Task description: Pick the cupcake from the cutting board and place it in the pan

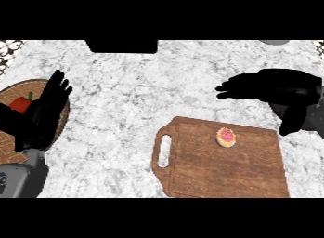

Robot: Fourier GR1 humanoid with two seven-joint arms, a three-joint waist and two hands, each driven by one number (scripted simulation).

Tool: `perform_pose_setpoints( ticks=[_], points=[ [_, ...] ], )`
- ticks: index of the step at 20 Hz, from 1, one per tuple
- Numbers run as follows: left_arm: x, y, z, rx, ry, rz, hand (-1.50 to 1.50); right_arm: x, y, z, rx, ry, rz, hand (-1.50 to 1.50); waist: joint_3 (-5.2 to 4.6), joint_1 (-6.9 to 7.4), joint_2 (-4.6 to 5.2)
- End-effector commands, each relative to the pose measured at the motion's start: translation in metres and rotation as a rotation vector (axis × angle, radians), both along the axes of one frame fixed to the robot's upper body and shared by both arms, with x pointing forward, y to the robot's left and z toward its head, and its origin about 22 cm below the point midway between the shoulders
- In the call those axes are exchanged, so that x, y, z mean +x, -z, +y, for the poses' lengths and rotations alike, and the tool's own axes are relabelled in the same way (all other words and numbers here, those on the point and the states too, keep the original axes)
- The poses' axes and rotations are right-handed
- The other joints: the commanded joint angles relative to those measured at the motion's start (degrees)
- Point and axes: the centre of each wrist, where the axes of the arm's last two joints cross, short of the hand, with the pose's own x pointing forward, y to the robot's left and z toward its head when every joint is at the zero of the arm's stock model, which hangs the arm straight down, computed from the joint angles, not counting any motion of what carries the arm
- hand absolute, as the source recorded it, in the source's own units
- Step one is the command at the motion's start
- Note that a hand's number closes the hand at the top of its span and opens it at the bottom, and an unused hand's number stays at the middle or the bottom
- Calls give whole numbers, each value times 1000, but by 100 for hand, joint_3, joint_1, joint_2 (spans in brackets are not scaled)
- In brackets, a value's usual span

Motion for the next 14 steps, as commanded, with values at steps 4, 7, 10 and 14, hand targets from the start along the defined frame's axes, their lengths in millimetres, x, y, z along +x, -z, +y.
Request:
perform_pose_setpoints(
  ticks=[4, 7, 10, 14],
  points=[
    [-12, 24, 10, 3, -15, 4, 0, -10, -7, 13, -133, -103, 11, -150, 0, -93, -15],
    [-11, 4, 3, 15, -33, 8, 0, -27, -10, 10, -195, -112, -85, -150, 2, -116, -27],
    [-9, -9, 7, 1, -35, 6, 0, -33, -3, 14, -216, -88, -178, -150, 3, -111, -26],
    [-7, -1, 10, 19, -26, 7, 0, -42, -1, 29, -222, -64, -188, -150, 2, -112, -20]
  ],
)
